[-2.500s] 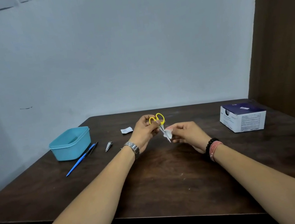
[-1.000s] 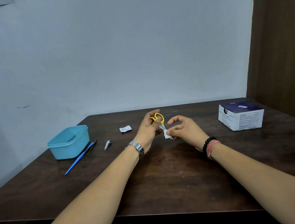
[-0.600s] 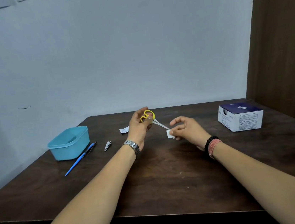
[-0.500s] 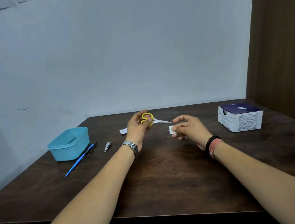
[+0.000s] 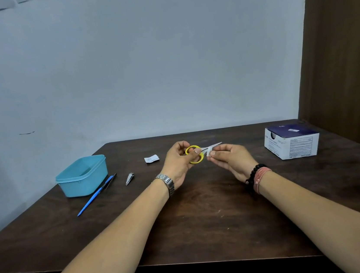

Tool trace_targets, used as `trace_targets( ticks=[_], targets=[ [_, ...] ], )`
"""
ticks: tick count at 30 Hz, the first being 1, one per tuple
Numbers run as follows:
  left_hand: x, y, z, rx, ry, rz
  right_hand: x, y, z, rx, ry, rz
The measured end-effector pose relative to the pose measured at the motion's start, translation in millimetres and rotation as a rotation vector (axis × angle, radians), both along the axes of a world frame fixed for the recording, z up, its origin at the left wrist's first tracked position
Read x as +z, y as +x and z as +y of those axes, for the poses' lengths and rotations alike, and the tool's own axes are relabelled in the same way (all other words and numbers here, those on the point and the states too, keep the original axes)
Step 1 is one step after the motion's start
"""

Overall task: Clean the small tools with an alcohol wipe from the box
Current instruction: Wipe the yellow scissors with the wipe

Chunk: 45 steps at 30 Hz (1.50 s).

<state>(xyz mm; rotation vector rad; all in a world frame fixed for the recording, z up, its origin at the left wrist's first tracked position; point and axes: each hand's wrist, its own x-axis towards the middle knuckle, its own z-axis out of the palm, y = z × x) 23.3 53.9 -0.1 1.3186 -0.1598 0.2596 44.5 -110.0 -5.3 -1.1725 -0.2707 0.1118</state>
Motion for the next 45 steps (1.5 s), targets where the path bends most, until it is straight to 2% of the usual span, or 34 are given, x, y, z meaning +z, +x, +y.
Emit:
trace_targets(
  ticks=[7,12,19,24,28,33,39,45],
  targets=[
    [-0.3,-1.7,-2.1,-0.013,-0.007,-0.034,0.4,-2.8,1.6,0.014,-0.01,0.032],
    [3.1,-2.6,0.3,-0.006,-0.086,-0.069,0.8,-4.0,-1.6,-0.02,0.028,0.067],
    [-2.7,-2.0,-5.9,-0.02,0.066,-0.07,2.9,-4.8,2.9,0.068,0.119,0.069],
    [-6.5,-2.9,-6.1,0.055,0.272,-0.06,2.7,-5.6,2.8,0.039,0.026,0.024],
    [-5.0,-4.6,-7.1,0.053,0.269,-0.069,3.3,-8.4,4.8,0.052,0.007,-0.019],
    [-4.7,-7.5,-10.0,-0.018,0.335,-0.096,4.3,-6.0,1.3,-0.052,-0.004,-0.043],
    [-3.4,-7.2,-9.9,0.011,0.311,-0.097,0.6,-3.5,2.6,-0.062,-0.134,-0.073],
    [-0.7,-6.3,-11.0,0.02,0.264,-0.095,7.2,0.4,-3.9,-0.184,-0.002,-0.076]
  ],
)
